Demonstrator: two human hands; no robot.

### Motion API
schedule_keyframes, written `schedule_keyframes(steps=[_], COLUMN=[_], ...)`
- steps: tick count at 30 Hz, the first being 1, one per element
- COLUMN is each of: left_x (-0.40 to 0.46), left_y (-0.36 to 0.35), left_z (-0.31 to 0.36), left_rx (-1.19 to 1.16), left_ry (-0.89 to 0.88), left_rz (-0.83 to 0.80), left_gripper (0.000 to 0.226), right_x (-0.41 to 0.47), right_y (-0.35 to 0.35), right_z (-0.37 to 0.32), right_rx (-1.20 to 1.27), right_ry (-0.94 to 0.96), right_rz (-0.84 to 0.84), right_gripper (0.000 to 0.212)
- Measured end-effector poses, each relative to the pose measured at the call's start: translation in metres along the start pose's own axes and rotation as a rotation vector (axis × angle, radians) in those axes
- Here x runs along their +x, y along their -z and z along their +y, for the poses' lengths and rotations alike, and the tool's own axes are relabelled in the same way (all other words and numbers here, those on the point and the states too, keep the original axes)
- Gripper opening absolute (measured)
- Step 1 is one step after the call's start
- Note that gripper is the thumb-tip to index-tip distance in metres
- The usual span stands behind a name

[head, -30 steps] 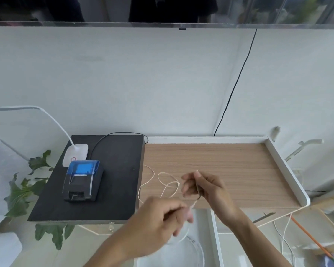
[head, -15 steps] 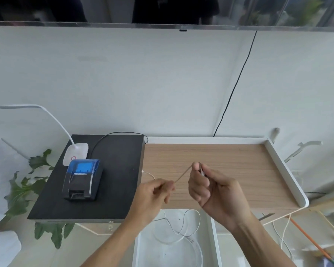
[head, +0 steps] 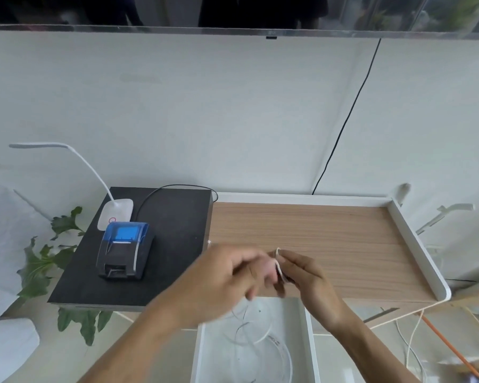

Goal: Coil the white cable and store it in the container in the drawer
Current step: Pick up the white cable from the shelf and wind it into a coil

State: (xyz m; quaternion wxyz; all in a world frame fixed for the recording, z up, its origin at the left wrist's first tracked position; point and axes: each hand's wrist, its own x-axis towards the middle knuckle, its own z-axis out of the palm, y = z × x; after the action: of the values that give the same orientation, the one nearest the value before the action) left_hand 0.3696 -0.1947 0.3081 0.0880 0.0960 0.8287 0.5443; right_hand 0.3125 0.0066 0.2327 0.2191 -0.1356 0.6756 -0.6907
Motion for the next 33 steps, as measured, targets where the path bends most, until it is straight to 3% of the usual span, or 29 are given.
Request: schedule_keyframes(steps=[4,8,11,14,19,23,25,29,31,33], left_x=[0.031,0.047,0.042,0.022,-0.006,-0.010,-0.006,0.021,0.036,0.047], left_y=[0.016,0.000,-0.023,-0.043,-0.061,-0.035,-0.018,0.004,0.008,0.004], left_z=[-0.028,-0.064,-0.091,-0.105,-0.064,-0.011,0.006,-0.002,-0.022,-0.047], left_rx=[-0.046,-0.149,-0.175,-0.058,0.127,0.084,0.001,-0.083,-0.072,-0.084], left_ry=[-0.019,0.057,0.162,0.229,0.128,0.065,0.023,-0.013,-0.015,-0.004], left_rz=[0.307,0.457,0.452,0.279,-0.090,-0.223,-0.177,0.108,0.233,0.324], left_gripper=[0.032,0.026,0.040,0.043,0.043,0.031,0.030,0.037,0.038,0.034], right_x=[-0.006,-0.004,0.000,0.009,0.028,0.025,0.017,0.002,-0.002,-0.001], right_y=[0.002,0.003,0.005,0.014,0.022,0.020,0.018,0.013,0.010,0.008], right_z=[-0.010,-0.022,-0.026,-0.028,-0.008,0.006,0.006,0.000,-0.005,-0.010], right_rx=[0.027,0.355,0.704,0.885,0.706,0.355,0.205,0.059,0.053,0.197], right_ry=[-0.023,-0.107,-0.068,-0.035,-0.008,-0.025,-0.060,-0.064,-0.081,-0.105], right_rz=[-0.099,-0.212,-0.200,-0.043,0.069,0.093,0.064,-0.037,-0.096,-0.154], right_gripper=[0.042,0.034,0.031,0.036,0.039,0.037,0.035,0.041,0.045,0.044])
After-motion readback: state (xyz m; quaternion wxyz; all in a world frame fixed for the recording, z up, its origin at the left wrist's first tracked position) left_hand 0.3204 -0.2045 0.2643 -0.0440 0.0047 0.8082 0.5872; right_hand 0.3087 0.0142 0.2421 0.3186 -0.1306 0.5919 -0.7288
